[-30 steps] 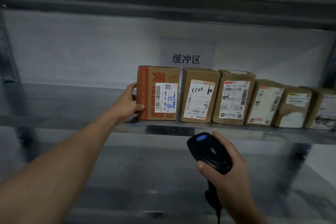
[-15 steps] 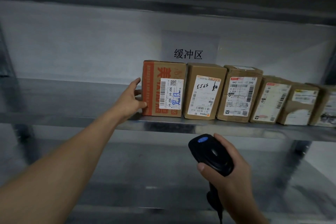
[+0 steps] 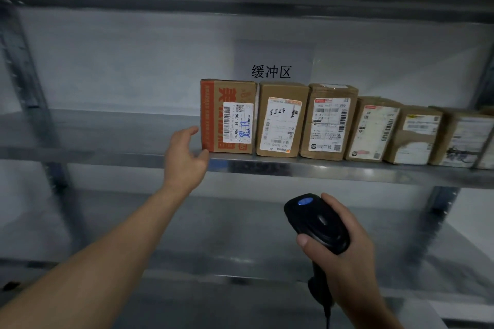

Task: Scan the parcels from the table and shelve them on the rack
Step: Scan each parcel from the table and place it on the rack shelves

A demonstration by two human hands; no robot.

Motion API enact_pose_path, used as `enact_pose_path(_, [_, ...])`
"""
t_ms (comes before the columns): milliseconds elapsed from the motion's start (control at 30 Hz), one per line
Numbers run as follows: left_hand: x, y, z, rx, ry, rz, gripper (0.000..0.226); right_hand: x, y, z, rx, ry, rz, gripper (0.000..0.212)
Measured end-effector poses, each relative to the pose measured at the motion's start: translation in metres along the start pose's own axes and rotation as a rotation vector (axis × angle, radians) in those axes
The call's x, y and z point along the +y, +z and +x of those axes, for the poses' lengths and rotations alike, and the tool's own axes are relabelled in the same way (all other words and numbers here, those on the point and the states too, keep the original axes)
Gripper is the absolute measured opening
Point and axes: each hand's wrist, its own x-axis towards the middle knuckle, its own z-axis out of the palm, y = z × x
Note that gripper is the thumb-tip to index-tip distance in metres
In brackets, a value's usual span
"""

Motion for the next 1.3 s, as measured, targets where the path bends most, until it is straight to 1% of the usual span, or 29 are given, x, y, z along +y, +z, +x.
enact_pose_path(67, [0.018, 0.011, -0.027, -0.033, 0.103, 0.035, 0.051, 0.0, -0.023, -0.009, 0.016, -0.017, 0.004, 0.073])
enact_pose_path(200, [0.063, 0.044, -0.084, -0.185, 0.285, 0.131, 0.049, -0.008, -0.079, -0.03, 0.062, -0.053, 0.013, 0.066])
enact_pose_path(333, [0.116, 0.096, -0.14, -0.359, 0.368, 0.208, 0.061, -0.008, -0.155, -0.052, 0.137, -0.073, -0.018, 0.067])
enact_pose_path(400, [0.145, 0.127, -0.169, -0.428, 0.417, 0.228, 0.063, -0.007, -0.195, -0.065, 0.177, -0.081, -0.061, 0.065])
enact_pose_path(500, [0.188, 0.175, -0.212, -0.501, 0.496, 0.201, 0.063, -0.004, -0.259, -0.082, 0.263, -0.081, -0.143, 0.062])
enact_pose_path(533, [0.202, 0.192, -0.225, -0.529, 0.526, 0.196, 0.062, -0.002, -0.28, -0.089, 0.292, -0.068, -0.162, 0.065])
enact_pose_path(600, [0.227, 0.225, -0.252, -0.593, 0.598, 0.183, 0.061, 0.0, -0.319, -0.103, 0.359, -0.049, -0.198, 0.076])
enact_pose_path(633, [0.241, 0.241, -0.264, -0.641, 0.631, 0.177, 0.061, 0.0, -0.339, -0.11, 0.394, -0.046, -0.219, 0.077])
enact_pose_path(733, [0.278, 0.289, -0.298, -0.691, 0.703, 0.157, 0.06, 0.001, -0.389, -0.128, 0.482, -0.03, -0.259, 0.066])
enact_pose_path(833, [0.321, 0.336, -0.333, -0.762, 0.747, 0.148, 0.06, 0.008, -0.44, -0.147, 0.581, -0.009, -0.309, 0.066])
enact_pose_path(900, [0.344, 0.373, -0.355, -0.794, 0.803, 0.113, 0.057, 0.014, -0.471, -0.159, 0.659, 0.015, -0.327, 0.075])
enact_pose_path(1000, [0.377, 0.427, -0.389, -0.877, 0.864, 0.059, 0.056, 0.021, -0.518, -0.173, 0.782, 0.061, -0.372, 0.081])
enact_pose_path(1167, [0.42, 0.507, -0.439, -0.986, 0.959, -0.014, 0.059, 0.039, -0.586, -0.183, 0.958, 0.147, -0.434, 0.07])
enact_pose_path(1300, [0.449, 0.567, -0.471, -1.067, 1.03, -0.042, 0.052, 0.061, -0.628, -0.184, 1.096, 0.203, -0.459, 0.079])
